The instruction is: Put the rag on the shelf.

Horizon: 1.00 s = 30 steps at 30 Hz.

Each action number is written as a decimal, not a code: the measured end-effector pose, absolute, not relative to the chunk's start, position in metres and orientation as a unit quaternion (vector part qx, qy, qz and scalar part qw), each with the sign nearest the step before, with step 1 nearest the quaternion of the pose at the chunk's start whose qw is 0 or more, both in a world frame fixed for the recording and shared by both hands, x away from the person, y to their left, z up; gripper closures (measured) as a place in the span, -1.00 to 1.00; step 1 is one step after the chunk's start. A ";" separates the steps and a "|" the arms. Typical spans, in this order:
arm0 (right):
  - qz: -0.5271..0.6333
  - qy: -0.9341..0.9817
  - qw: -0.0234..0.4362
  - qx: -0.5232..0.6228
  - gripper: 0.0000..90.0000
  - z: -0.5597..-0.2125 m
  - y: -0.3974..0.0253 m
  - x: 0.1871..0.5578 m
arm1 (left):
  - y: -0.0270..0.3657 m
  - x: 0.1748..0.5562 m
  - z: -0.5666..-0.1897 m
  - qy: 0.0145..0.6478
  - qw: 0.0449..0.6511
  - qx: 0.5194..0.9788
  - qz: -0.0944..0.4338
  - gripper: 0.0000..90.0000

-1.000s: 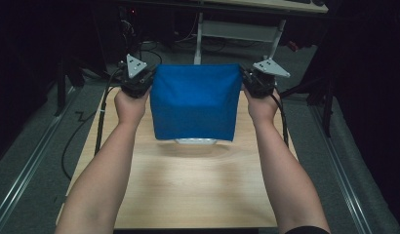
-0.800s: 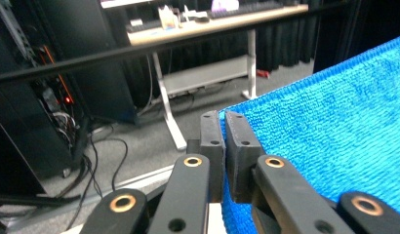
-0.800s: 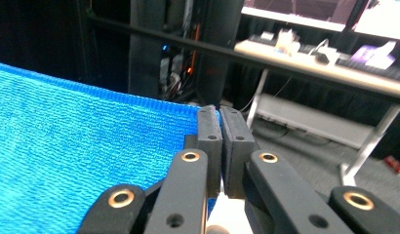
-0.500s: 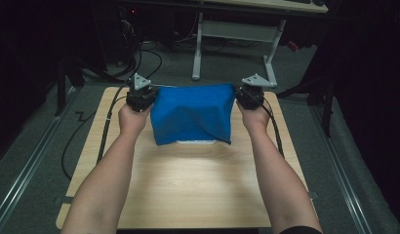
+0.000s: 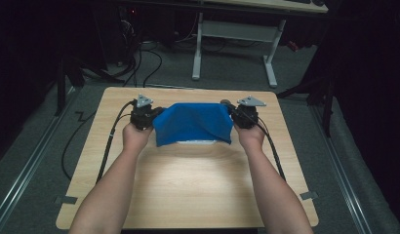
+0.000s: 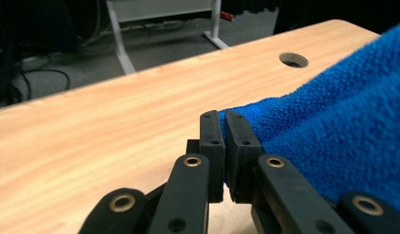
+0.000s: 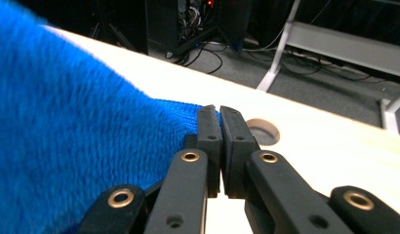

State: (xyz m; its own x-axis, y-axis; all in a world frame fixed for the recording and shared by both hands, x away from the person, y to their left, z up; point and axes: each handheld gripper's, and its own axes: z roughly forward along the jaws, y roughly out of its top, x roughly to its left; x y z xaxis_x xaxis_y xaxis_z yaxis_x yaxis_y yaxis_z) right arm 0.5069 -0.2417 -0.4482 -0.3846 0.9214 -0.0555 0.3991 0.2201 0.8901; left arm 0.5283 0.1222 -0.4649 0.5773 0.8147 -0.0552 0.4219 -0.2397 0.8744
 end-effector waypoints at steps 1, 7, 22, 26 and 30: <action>0.423 0.718 0.306 0.461 0.97 -0.451 -0.241 0.506 | 0.121 0.528 -0.468 0.407 0.458 0.763 0.206 0.93; 0.414 0.729 0.289 0.462 0.97 -0.469 -0.235 0.502 | 0.112 0.528 -0.476 0.403 0.456 0.770 0.190 0.93; 0.407 0.727 0.282 0.476 0.97 -0.491 -0.248 0.490 | 0.097 0.532 -0.497 0.411 0.448 0.779 0.156 0.90; 0.408 0.726 0.281 0.478 0.97 -0.493 -0.250 0.488 | 0.096 0.533 -0.500 0.413 0.447 0.779 0.151 0.86; 0.412 0.721 0.285 0.480 0.97 -0.493 -0.252 0.486 | 0.096 0.534 -0.501 0.417 0.447 0.778 0.147 0.80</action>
